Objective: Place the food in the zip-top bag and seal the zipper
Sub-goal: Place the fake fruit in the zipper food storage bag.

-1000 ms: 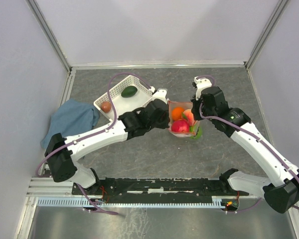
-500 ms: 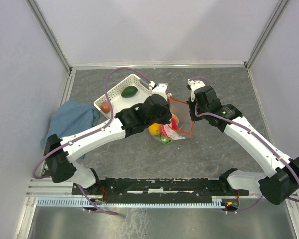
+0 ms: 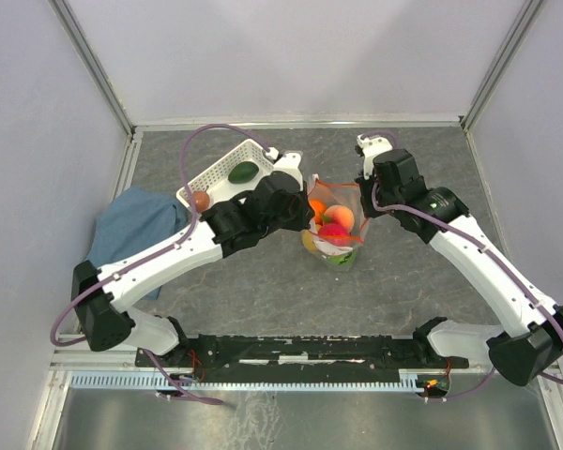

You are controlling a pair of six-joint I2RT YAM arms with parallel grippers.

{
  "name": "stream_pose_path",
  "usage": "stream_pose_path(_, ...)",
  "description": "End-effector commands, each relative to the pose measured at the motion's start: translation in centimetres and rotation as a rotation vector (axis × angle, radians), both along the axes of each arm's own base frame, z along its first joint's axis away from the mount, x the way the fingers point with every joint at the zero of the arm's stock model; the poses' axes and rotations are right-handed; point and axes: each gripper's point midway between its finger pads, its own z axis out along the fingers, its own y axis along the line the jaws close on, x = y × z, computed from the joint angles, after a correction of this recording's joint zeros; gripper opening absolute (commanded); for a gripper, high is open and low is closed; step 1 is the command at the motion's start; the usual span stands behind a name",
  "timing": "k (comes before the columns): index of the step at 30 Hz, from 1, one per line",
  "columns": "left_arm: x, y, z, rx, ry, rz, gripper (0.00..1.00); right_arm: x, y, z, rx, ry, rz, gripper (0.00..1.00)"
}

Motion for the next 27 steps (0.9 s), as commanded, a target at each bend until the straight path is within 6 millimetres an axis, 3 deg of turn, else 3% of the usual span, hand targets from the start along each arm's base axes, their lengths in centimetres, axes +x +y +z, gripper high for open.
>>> stream_pose_path(1, 1.7, 1.9, -0.8, 0.028, -0.022, 0.063, 0.06, 0.3, -1.1, 3.7, -0.005, -0.106, -0.026, 0.01)
stream_pose_path(5, 2.2, 2.4, -4.3, 0.076, 0.052, 0.075, 0.04, 0.6, -1.5, 1.4, -0.055, -0.055, -0.048, 0.02)
stream_pose_path(8, 2.0, 1.5, -5.3, 0.077, 0.090, 0.035, 0.03, 0.9, -1.0, 0.0, -0.051, -0.033, -0.048, 0.02)
stream_pose_path(11, 1.9, 0.4, -4.8, 0.062, 0.098, -0.013, 0.03, 1.2, -0.1, -0.8, -0.039, -0.002, -0.024, 0.02)
stream_pose_path(16, 2.2, 0.0, -2.5, 0.027, 0.057, -0.017, 0.06, 1.6, 0.8, -0.2, -0.016, -0.009, 0.003, 0.01)
stream_pose_path(21, 2.5, 0.9, -0.4, -0.016, 0.011, 0.029, 0.10, 2.0, -0.7, 0.6, -0.067, -0.040, -0.049, 0.02)
stream_pose_path(27, 2.8, 2.2, -0.6, 0.011, -0.008, 0.074, 0.10, 1.7, -2.6, 2.2, -0.111, -0.090, -0.104, 0.02)
